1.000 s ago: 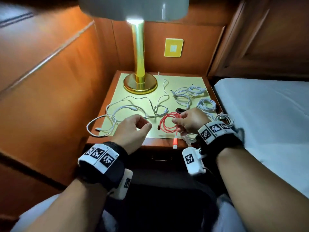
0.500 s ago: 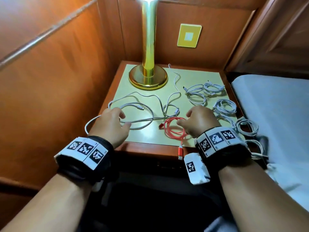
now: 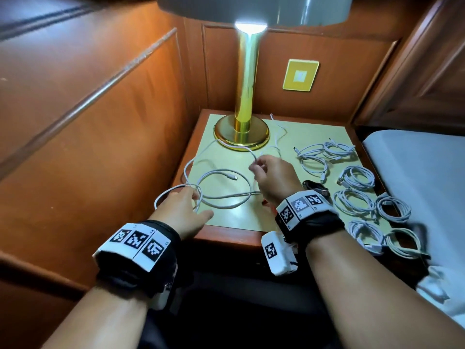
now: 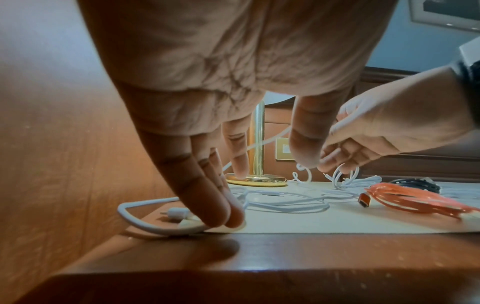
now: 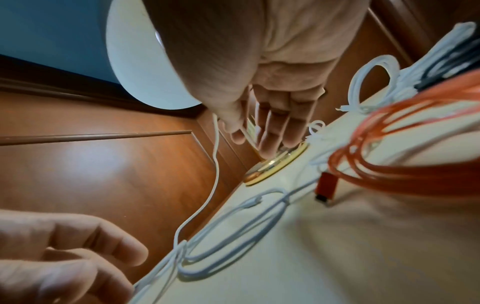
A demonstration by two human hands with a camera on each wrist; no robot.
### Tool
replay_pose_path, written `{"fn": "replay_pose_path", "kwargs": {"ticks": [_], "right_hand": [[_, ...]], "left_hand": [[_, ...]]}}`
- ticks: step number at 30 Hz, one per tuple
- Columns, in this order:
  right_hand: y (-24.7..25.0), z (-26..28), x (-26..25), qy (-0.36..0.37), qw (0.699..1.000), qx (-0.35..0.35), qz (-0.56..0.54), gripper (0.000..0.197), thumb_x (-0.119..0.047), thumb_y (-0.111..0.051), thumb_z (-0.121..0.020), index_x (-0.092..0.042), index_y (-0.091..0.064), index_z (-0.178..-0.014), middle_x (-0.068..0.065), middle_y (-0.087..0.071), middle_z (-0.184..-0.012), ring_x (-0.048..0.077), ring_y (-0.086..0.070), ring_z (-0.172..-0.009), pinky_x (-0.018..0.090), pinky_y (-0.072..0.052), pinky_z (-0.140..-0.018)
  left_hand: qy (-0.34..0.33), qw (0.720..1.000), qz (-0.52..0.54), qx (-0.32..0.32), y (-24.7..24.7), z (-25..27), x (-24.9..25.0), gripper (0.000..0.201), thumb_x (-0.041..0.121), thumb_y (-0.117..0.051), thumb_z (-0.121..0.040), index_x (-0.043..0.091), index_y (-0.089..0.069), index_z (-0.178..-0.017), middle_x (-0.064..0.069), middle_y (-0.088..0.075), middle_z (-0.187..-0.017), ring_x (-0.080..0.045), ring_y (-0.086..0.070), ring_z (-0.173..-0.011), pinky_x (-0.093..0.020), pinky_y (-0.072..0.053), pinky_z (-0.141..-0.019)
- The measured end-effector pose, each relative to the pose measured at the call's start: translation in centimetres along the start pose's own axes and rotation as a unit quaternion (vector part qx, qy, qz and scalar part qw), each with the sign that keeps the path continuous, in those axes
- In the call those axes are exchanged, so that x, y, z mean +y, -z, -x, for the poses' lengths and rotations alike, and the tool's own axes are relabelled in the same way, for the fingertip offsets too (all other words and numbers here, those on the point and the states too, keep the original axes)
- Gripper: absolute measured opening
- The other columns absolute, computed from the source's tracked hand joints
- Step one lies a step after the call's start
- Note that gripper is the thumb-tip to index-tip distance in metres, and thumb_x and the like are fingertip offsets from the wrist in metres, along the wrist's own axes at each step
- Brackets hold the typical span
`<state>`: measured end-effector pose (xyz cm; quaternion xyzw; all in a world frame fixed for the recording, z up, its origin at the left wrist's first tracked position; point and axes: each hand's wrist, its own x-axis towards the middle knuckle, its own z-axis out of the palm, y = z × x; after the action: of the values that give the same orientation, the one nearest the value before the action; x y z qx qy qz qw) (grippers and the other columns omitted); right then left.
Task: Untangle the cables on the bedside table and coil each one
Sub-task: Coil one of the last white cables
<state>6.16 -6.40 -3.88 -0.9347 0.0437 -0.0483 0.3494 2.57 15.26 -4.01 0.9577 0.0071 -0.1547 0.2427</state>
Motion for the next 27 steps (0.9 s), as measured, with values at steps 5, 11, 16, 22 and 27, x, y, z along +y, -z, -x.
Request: {"fn": "replay_pose_path", "kwargs": {"ticks": [5, 11, 16, 22, 27], "right_hand": [[-0.3, 0.7, -2.1, 0.238, 0.952, 0.169, -0.095, 0.01, -0.014, -0.065, -0.095, -0.01, -0.074, -0.096, 0.007, -0.07, -0.097, 0.018, -0.066, -0.088, 0.016, -0.048, -0.079], [0.1, 2.6, -4.3, 0.356, 0.912, 0.177, -0.101, 0.024, 0.008, -0.063, -0.089, -0.011, -0.076, -0.087, 0.012, -0.067, -0.12, 0.016, -0.066, -0.109, 0.02, -0.052, -0.094], [-0.5, 3.4, -3.8, 0.382, 0.909, 0.141, -0.089, 0.024, 0.004, -0.061, -0.091, -0.013, -0.077, -0.087, 0.013, -0.067, -0.118, 0.023, -0.067, -0.108, 0.032, -0.055, -0.091], [-0.6, 2.4, -2.5, 0.354, 0.925, 0.14, -0.021, 0.012, -0.013, -0.07, -0.09, -0.021, -0.078, -0.094, 0.003, -0.067, -0.101, 0.02, -0.062, -0.091, 0.036, -0.053, -0.079], [-0.2, 2.5, -2.5, 0.07, 0.991, 0.018, -0.109, 0.006, -0.019, -0.063, -0.096, -0.021, -0.068, -0.095, 0.0, -0.061, -0.087, 0.011, -0.06, -0.076, 0.025, -0.045, -0.069]], "left_hand": [[0.016, 0.999, 0.046, 0.009, 0.7, 0.1, 0.0, 0.068, 0.048, -0.07, -0.087, 0.017, -0.039, -0.14, -0.009, -0.056, -0.131, -0.028, -0.057, -0.118, -0.036, -0.046, -0.1], [0.01, 0.945, 0.264, 0.194, 1.4, 0.4, 0.9, 0.109, 0.033, -0.078, -0.084, 0.015, 0.003, -0.154, -0.007, -0.058, -0.114, -0.02, -0.062, -0.087, -0.029, -0.042, -0.087], [-0.101, 0.874, 0.448, 0.159, 2.8, 1.5, 0.5, 0.091, 0.015, -0.08, -0.082, 0.029, -0.021, -0.149, -0.009, -0.057, -0.127, -0.01, -0.071, -0.079, -0.029, -0.059, -0.072], [-0.186, 0.752, 0.632, 0.033, 3.7, 4.1, 1.1, 0.037, 0.032, -0.035, -0.107, 0.012, -0.053, -0.082, -0.015, -0.073, -0.105, -0.026, -0.071, -0.084, -0.029, -0.055, -0.061], [-0.177, 0.723, 0.659, 0.103, 4.2, 5.0, 0.6, 0.041, 0.028, -0.026, -0.11, 0.012, -0.041, -0.075, -0.012, -0.043, -0.048, -0.029, -0.042, -0.048, -0.03, -0.042, -0.05]]}}
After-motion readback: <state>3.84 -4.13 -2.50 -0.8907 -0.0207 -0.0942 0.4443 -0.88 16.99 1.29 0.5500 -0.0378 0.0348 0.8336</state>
